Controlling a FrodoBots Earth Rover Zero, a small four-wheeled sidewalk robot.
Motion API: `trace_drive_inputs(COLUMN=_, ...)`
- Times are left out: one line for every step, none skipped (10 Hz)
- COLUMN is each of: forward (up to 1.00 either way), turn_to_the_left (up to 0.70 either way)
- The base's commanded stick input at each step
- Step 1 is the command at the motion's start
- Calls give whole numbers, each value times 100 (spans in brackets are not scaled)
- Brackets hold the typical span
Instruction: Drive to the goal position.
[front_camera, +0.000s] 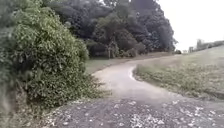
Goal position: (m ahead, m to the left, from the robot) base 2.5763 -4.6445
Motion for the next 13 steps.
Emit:
trace_drive_inputs(forward=45, turn_to_the_left=-27)
trace_drive_inputs(forward=45, turn_to_the_left=-27)
trace_drive_inputs(forward=45, turn_to_the_left=0)
trace_drive_inputs(forward=45, turn_to_the_left=0)
trace_drive_inputs(forward=45, turn_to_the_left=0)
trace_drive_inputs(forward=45, turn_to_the_left=0)
trace_drive_inputs(forward=45, turn_to_the_left=0)
trace_drive_inputs(forward=45, turn_to_the_left=-27)
trace_drive_inputs(forward=45, turn_to_the_left=-27)
trace_drive_inputs(forward=45, turn_to_the_left=-27)
trace_drive_inputs(forward=45, turn_to_the_left=-27)
trace_drive_inputs(forward=45, turn_to_the_left=-27)
trace_drive_inputs(forward=45, turn_to_the_left=0)
